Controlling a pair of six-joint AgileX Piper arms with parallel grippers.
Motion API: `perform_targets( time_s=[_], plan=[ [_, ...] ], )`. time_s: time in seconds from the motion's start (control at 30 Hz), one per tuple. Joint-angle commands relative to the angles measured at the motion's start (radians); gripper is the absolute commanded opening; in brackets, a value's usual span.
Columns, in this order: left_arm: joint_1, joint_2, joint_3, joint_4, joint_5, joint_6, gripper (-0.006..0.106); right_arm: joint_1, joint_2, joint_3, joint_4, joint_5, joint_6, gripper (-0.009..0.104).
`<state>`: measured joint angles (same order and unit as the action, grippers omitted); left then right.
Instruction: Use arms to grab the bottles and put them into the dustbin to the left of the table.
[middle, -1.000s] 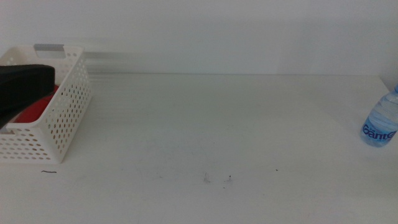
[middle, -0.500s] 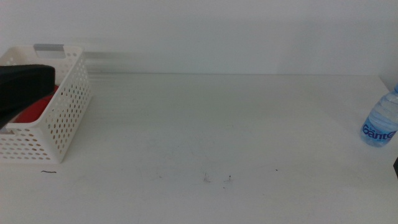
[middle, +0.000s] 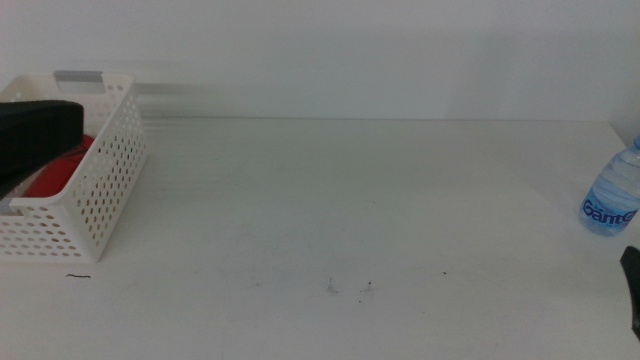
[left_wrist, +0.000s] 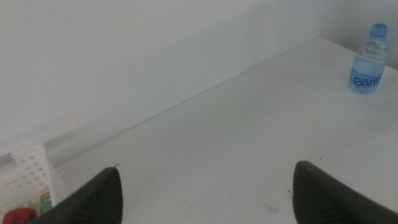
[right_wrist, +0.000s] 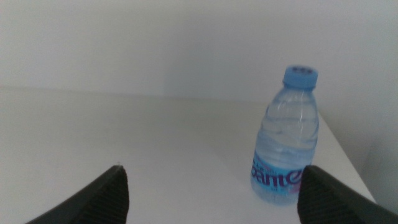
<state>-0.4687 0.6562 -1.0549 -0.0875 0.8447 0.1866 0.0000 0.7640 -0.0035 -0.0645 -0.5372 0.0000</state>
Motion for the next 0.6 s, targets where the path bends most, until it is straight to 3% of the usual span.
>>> perform_targets(
  time_s=[0.0,0.3,0.57],
  plan=[
    [0.001,-0.002,-0.004,0.001,-0.015,-0.001,0.094,-0.003,0.047,0.004,0.003,-0.027,-0.027,0.092],
    [0.001,-0.002,-0.004,0.001,-0.019,-0.001,0.094,-0.197,0.128,0.004,0.003,-0.147,0.018,0.092],
    [0.001,-0.002,-0.004,0.001,-0.027,-0.001,0.094,-0.251,0.204,0.004,-0.075,-0.275,0.026,0.092]
  ],
)
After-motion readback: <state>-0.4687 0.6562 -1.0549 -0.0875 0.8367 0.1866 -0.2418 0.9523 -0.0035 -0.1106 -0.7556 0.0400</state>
